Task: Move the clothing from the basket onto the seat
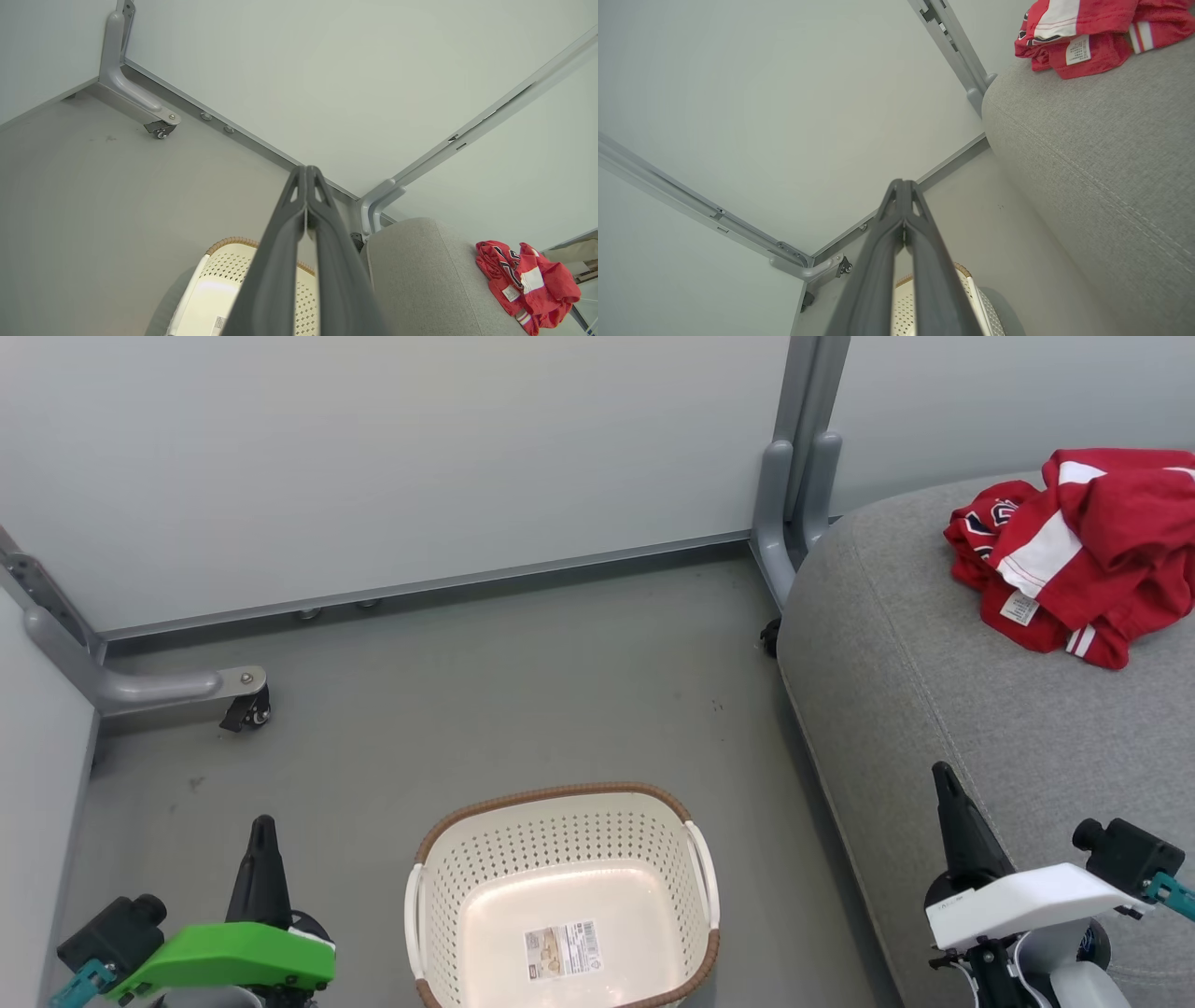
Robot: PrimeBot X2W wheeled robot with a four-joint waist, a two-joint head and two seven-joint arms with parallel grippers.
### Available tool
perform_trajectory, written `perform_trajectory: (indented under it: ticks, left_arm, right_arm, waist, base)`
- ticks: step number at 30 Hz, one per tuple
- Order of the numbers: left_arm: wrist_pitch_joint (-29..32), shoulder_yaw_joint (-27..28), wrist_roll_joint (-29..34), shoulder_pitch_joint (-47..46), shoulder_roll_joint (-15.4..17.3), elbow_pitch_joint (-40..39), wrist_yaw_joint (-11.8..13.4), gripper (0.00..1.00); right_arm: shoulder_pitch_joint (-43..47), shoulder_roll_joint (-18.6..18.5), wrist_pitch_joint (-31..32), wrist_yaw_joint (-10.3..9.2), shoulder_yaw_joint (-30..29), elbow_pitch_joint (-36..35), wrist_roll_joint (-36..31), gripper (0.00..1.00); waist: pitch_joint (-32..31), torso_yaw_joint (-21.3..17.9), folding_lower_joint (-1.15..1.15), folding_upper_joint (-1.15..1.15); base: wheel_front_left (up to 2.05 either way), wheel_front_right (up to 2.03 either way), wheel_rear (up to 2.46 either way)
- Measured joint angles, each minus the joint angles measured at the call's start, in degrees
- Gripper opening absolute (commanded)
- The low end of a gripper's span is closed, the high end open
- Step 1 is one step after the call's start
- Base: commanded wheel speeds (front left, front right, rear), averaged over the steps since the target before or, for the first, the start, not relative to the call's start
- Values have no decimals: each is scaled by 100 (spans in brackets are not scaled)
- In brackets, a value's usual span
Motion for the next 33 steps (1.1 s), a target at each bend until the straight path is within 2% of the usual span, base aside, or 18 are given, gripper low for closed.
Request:
perform_trajectory:
  ticks: [33]
  left_arm:
    - [575,192,-2237,-201,1,-5,-162,0]
  right_arm:
    - [-122,-31,572,-1,-285,134,2243,0]
  waist:
    - [17,-137,0,0]
  base:
    - [0,0,0]
